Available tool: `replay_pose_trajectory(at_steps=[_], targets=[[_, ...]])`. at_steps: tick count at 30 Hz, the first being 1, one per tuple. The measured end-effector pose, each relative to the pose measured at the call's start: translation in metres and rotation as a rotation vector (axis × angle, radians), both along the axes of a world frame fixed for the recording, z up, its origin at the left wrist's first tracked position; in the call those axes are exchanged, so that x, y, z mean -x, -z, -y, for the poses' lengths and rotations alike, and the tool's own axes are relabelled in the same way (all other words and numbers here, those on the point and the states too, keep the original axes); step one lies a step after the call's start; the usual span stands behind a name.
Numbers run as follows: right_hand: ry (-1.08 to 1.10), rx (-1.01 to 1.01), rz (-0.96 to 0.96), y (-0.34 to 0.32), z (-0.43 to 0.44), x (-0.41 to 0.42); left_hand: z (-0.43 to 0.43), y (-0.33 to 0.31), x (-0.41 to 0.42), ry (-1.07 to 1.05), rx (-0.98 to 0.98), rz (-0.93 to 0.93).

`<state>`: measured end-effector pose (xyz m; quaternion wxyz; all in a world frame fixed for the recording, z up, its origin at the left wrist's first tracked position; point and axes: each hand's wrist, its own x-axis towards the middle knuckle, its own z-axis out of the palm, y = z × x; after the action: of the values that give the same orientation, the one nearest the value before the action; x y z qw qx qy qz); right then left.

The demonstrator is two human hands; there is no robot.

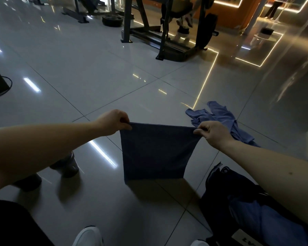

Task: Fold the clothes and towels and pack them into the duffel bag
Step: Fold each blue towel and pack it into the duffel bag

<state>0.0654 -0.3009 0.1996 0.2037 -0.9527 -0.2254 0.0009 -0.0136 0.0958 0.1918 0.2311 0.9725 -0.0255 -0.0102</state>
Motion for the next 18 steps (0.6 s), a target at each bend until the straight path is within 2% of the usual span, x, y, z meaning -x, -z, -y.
replay_pose_trajectory(at_steps=[5, 9, 12, 15, 18], targets=[[0.048, -0.019, 0.167, -0.011, -0.012, -0.015, 0.000, -0.021, -0.015, -0.069, 0.039, 0.161], [0.071, -0.161, 0.236, -0.023, -0.022, -0.025, 0.001, -0.031, -0.028, -0.148, 0.142, 0.323], [0.072, -0.213, 0.250, -0.025, -0.023, -0.030, 0.002, -0.031, -0.028, -0.116, 0.211, 0.418], [0.029, -0.175, 0.195, -0.016, -0.016, -0.023, 0.005, -0.021, -0.012, 0.014, 0.271, 0.356], [-0.014, -0.103, 0.098, 0.006, -0.006, -0.006, 0.006, 0.004, 0.008, 0.143, 0.222, 0.213]])
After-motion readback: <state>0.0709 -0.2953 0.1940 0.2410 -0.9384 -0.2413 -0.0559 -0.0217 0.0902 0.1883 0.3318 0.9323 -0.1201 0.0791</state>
